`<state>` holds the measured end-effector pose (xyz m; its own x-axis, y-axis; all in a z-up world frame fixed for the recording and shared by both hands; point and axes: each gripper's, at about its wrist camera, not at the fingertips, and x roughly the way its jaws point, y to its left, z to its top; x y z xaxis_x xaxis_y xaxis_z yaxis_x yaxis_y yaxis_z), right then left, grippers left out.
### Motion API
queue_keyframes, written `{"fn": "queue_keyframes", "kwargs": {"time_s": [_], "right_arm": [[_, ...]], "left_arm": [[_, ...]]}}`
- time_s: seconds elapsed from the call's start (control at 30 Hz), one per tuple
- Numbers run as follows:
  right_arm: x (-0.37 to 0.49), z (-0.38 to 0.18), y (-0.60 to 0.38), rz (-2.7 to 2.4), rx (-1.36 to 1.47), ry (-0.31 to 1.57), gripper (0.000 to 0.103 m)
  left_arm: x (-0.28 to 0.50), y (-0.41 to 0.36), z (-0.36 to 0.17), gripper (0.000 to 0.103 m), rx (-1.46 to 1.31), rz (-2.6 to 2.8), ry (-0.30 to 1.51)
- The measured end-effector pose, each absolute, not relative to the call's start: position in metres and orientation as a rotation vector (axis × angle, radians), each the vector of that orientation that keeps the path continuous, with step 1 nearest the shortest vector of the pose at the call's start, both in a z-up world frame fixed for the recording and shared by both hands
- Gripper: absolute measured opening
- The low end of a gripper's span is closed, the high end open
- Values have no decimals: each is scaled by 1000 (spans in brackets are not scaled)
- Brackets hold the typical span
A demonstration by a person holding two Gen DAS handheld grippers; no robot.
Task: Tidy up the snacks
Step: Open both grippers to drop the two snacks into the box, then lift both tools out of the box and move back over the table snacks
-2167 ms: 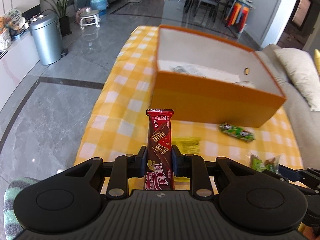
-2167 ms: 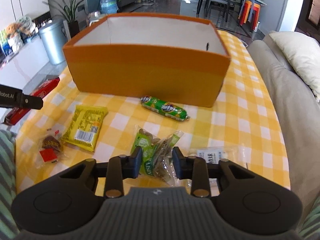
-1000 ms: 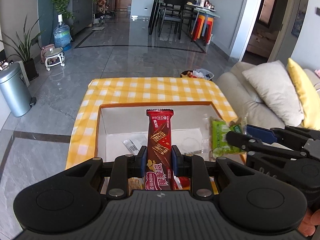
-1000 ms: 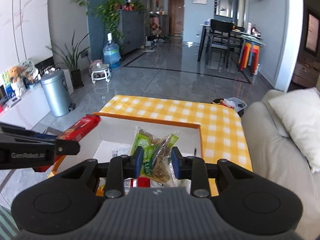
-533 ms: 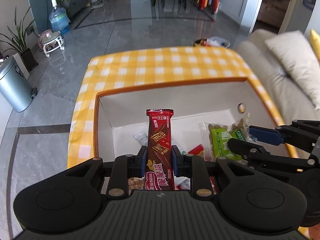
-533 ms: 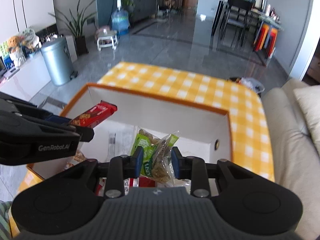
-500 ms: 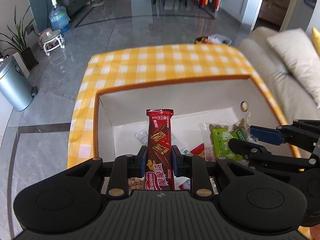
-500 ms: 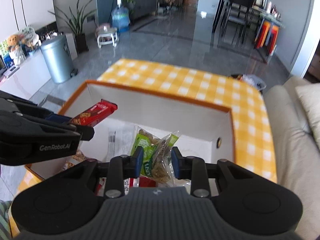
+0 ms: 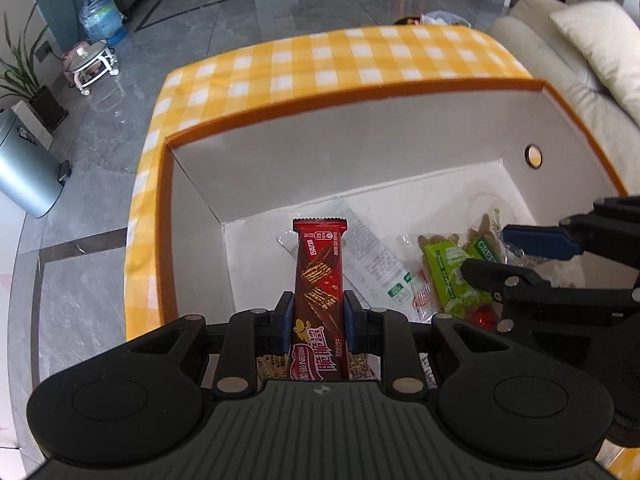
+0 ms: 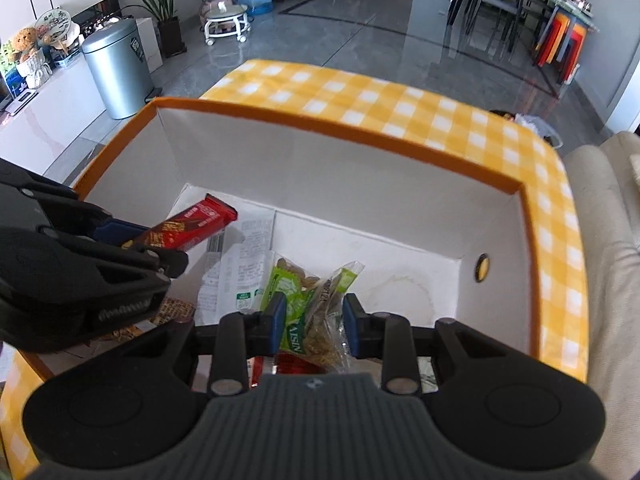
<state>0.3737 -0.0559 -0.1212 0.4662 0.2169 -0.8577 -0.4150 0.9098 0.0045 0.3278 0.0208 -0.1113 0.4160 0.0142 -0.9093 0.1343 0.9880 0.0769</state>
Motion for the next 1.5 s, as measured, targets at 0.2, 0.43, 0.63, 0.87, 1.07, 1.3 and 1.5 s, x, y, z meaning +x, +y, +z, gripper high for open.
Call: {"fn": "queue_keyframes", "kwargs": {"time_s": [0.2, 0.43, 0.63, 0.87, 1.07, 1.3, 1.5], "right_arm": [[380, -127, -52, 392, -221, 1051, 29], [387, -130, -56, 381, -188, 1078, 34], [385, -128, -57, 354, -214, 1085, 40], [376, -116, -54, 336, -254, 1072, 64], [366, -95, -58, 324, -273, 1044, 76], [344, -62, -70, 308, -234, 968, 78], [305, -26, -85, 292, -161, 820, 82]], "left_arm": [[330, 22, -122, 27, 136, -85, 1186], [331, 26, -121, 27, 114, -79, 1205], [328, 26, -114, 36, 117, -81, 1196], [315, 20, -94, 45, 150, -84, 1158], [300, 26, -72, 55, 135, -75, 1120], [274, 32, -36, 60, 94, -51, 1021], [230, 29, -1, 63, 91, -29, 837]]}}
